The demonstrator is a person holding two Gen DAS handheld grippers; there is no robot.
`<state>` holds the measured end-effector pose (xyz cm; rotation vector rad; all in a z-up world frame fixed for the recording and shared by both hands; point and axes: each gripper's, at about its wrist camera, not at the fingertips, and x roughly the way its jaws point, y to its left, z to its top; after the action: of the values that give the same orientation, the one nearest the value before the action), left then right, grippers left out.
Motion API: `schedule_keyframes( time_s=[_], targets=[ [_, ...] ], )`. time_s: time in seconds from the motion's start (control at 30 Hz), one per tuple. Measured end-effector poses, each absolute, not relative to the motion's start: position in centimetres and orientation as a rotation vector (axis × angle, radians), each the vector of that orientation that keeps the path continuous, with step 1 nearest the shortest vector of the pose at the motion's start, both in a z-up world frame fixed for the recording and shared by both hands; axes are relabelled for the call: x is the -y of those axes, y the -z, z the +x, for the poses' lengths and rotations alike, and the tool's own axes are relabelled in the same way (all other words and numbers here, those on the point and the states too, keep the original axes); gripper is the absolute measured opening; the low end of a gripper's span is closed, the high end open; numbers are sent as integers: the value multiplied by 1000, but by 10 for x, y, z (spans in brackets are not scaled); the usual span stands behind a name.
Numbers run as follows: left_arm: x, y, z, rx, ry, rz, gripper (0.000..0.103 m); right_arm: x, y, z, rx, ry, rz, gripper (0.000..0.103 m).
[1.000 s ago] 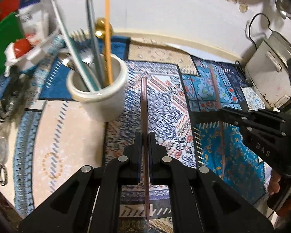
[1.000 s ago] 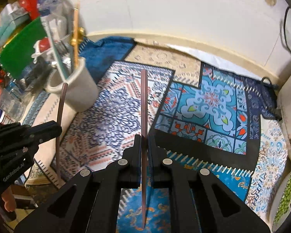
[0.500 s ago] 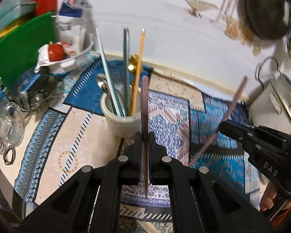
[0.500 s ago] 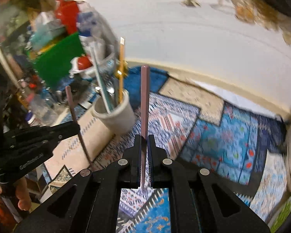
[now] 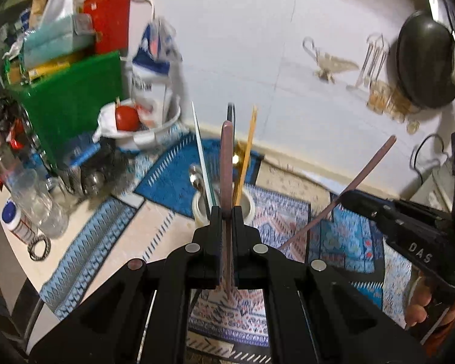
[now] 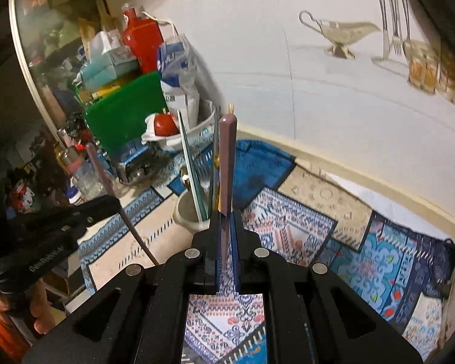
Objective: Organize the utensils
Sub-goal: 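Lift both brown chopsticks and carry them over the white cup with both tools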
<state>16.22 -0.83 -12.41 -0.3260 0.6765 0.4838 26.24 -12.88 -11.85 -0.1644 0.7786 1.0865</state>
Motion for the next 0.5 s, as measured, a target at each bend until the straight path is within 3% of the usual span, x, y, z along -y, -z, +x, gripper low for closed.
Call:
schedule_keyframes(
  time_s=[0.5],
  targets=[
    [-19, 55, 178, -495, -547, -321, 4, 113, 65, 276, -647, -1194, -119, 5]
  ],
)
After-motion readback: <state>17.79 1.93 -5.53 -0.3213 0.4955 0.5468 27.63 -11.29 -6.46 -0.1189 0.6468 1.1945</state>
